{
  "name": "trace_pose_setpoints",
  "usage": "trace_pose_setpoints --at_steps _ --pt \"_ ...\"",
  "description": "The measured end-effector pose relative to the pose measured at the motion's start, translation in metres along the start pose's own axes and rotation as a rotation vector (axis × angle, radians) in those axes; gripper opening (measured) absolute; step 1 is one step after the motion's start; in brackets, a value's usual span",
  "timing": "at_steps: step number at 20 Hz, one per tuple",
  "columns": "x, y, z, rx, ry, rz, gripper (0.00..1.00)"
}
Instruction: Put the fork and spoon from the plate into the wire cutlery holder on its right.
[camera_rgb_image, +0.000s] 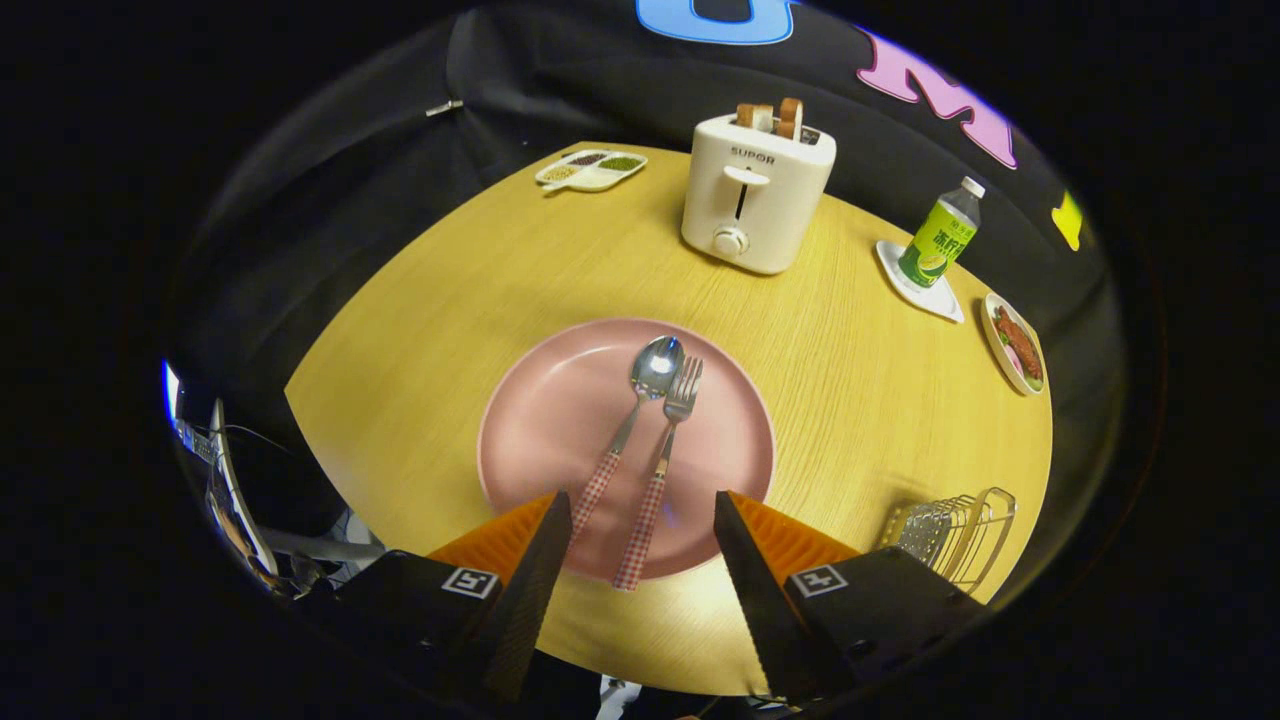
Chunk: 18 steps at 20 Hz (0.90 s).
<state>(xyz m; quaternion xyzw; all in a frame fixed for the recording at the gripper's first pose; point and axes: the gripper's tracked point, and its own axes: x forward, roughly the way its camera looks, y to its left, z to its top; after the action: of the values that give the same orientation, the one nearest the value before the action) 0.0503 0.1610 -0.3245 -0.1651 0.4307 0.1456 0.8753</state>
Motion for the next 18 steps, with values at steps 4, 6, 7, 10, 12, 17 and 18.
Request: trace_pose_setpoints --at_steps 4,6,7,10,12,17,18 --pt "0.015 0.0 -0.014 -0.024 0.056 -0.023 0.77" --pt "0.022 -0.001 -0.019 -0.011 0.086 -0.025 0.76" --pt "0.026 0.0 -0.021 -0.001 0.097 -0.02 0.75" --pt "0.034 -0.003 -0.025 0.018 0.134 -0.018 0.61" --pt "0.037 0.001 -0.026 0.034 0.149 0.007 0.46" --pt "0.038 -0.002 -0.03 0.021 0.178 0.024 0.17" --pt "0.038 -0.004 -0.031 0.018 0.19 0.035 0.16"
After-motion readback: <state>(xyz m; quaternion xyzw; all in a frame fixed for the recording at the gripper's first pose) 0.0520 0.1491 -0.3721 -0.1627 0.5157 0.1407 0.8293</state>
